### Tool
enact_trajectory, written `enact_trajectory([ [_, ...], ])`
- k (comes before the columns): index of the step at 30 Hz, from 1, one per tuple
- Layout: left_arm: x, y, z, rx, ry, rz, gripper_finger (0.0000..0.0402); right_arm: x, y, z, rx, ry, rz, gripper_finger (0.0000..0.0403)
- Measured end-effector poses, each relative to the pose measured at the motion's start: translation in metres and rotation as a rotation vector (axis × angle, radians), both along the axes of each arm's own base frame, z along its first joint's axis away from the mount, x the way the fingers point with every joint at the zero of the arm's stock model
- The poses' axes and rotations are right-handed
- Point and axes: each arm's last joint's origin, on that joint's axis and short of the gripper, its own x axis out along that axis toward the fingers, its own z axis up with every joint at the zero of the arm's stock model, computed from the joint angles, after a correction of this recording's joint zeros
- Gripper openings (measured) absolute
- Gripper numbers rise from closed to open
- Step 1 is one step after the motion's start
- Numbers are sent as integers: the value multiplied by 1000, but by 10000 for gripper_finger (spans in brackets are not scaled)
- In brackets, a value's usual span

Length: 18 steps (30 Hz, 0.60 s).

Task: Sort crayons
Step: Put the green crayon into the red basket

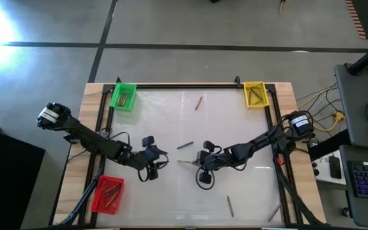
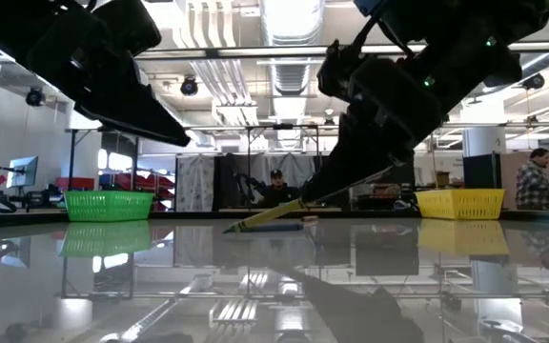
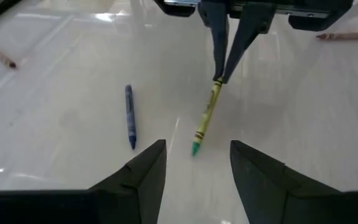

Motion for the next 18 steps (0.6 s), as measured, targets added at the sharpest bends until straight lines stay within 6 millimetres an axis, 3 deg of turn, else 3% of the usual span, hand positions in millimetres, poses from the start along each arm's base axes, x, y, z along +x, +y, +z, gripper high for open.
enact_trajectory([
  [8, 7, -4, 4, 40, -67, -64, 191, 4, 1, 5, 14, -65, 15, 8],
  [18, 42, -18, -30, 112, 8, -96, 224, 8, 5, 12, 12, -141, 43, 8],
])
